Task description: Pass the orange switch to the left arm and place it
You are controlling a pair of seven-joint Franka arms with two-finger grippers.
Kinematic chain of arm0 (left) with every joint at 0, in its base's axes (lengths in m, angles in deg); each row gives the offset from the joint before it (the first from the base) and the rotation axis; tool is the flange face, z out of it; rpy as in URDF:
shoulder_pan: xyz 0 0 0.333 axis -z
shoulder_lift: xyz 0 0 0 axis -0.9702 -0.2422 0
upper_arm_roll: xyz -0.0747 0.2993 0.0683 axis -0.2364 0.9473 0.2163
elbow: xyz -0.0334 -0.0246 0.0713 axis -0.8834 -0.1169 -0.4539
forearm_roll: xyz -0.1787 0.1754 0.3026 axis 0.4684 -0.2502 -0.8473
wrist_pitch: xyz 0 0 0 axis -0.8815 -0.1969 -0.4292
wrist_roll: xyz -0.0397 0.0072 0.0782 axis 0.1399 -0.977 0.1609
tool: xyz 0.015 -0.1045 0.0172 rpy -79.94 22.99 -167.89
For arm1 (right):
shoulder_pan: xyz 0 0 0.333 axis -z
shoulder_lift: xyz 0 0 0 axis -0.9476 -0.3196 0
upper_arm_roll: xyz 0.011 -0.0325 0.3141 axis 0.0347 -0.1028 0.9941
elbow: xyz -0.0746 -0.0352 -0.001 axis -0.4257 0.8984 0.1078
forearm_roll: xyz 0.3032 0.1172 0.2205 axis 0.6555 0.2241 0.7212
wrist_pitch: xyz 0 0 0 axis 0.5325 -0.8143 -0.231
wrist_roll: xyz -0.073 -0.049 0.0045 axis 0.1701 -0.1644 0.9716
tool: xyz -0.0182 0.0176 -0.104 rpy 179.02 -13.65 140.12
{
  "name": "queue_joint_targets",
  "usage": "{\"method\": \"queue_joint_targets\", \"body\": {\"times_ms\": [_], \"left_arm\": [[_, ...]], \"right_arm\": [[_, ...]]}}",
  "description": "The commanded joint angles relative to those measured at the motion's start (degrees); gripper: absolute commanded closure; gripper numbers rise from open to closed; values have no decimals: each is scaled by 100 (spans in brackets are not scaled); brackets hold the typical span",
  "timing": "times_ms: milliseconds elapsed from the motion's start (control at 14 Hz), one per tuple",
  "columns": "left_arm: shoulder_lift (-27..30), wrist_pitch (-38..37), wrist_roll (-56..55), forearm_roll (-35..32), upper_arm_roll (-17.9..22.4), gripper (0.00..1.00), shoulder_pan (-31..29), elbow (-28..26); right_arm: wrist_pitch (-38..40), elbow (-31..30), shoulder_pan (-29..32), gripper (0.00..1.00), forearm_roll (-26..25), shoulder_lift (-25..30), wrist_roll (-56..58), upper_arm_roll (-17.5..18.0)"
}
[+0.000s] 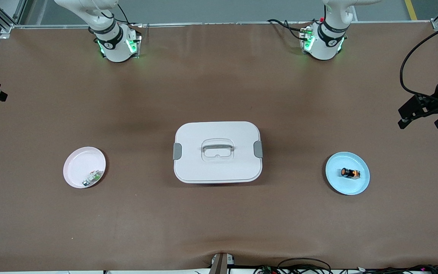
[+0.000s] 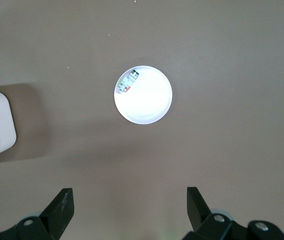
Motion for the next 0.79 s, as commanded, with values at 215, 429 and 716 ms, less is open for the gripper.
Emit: {"method": "queue_joint_targets", "body": {"times_ms": [215,429,716], "left_arm": [[-128,-551,-40,54,-4,0,14,189],[-128,-551,-41,54,-4,0,23,189],[-128,-551,-5,54,-4,0,-4,189]], "right_arm": [[19,51,41,0,-54,8,-10,48],[19,51,41,0,-54,8,-10,48],[19,51,41,0,-54,8,-10,48]]}}
